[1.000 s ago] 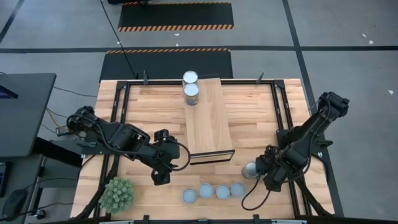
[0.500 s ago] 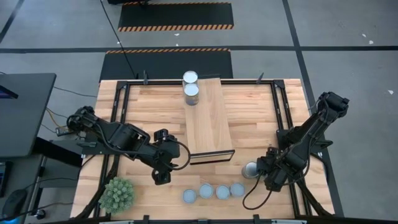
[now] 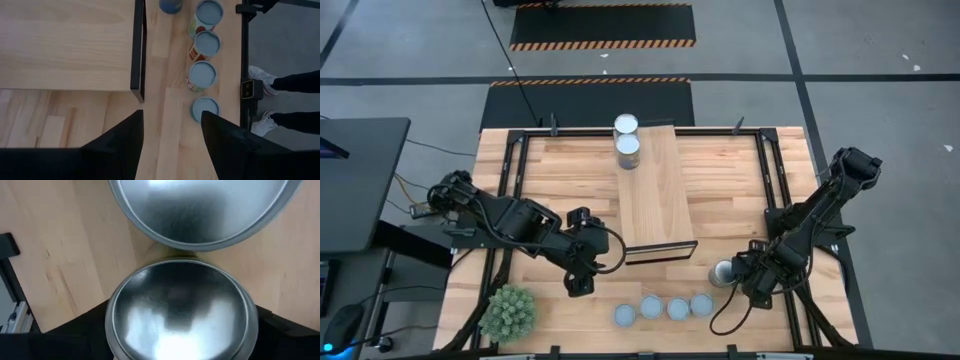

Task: Pick and place cans onto a shelf
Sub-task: Put the canned oranges on the shelf

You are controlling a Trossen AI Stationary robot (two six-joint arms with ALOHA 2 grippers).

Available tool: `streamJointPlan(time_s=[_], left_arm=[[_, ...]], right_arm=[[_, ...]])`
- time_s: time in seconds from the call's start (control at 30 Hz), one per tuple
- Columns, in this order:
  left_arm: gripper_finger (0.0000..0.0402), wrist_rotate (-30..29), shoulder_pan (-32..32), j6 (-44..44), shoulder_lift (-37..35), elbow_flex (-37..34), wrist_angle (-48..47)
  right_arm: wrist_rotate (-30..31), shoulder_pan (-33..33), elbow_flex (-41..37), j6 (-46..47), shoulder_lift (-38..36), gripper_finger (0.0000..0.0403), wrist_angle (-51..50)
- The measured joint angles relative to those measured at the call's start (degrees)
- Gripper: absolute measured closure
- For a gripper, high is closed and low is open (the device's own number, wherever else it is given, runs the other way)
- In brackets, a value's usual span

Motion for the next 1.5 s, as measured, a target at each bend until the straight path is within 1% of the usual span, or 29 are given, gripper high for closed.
streamJointPlan(time_s=[0.1, 0.17, 0.3, 0.43, 0.53, 0.63, 0.83, 0.93, 1.07, 1.3, 1.43, 1.5], left_arm=[[0.0198, 0.0, 0.1, 0.0, 0.0, 0.0, -0.7], [0.0198, 0.0, 0.2, 0.0, 0.0, 0.0, -0.8], [0.0198, 0.0, 0.2, 0.0, 0.0, 0.0, -0.8], [0.0198, 0.0, 0.3, 0.6, 0.0, 0.0, -0.9], [0.0198, 0.0, 0.6, 1.0, 0.0, 0.0, -0.8], [0.0198, 0.0, 1.2, 1.0, 0.0, 0.0, -0.6], [0.0198, -0.1, 1.8, 4.2, -0.3, 0.0, 3.8], [0.0198, -1.0, 2.1, 7.0, -1.0, 0.0, 5.7], [0.0198, -3.6, 2.3, 12.9, -1.0, 0.1, 8.4], [0.0198, -3.6, 3.5, 22.9, -1.0, 0.1, 10.8], [0.0198, -3.0, 5.8, 26.5, -1.3, 0.0, 10.9], [0.0198, -1.9, 7.5, 27.5, -1.8, 0.0, 11.0]], right_arm=[[-0.9, -1.0, 0.0, -0.1, -0.5, 0.0093, -1.6], [-1.5, -1.7, 0.2, 0.4, -1.0, 0.0093, -4.7], [0.2, -3.5, 2.5, 1.6, -1.6, 0.0084, -17.4], [5.3, -6.5, 5.5, 1.6, -2.5, 0.0074, -26.1], [10.1, -9.7, 7.8, 1.4, -3.7, 0.0080, -27.9], [13.6, -13.6, 10.4, -0.4, -4.7, 0.0085, -29.6], [21.1, -21.8, 18.7, -5.1, -5.3, 0.0081, -35.4], [23.6, -26.1, 23.5, -10.2, -5.3, 0.0080, -35.7], [24.6, -31.5, 29.1, -16.3, -5.3, 0.0080, -35.7], [24.7, -38.3, 38.3, -21.4, -5.3, 0.0079, -34.4], [24.8, -41.3, 42.3, -25.6, -5.3, 0.0079, -30.9], [23.5, -42.8, 43.7, -29.1, -5.3, 0.0079, -27.6]])
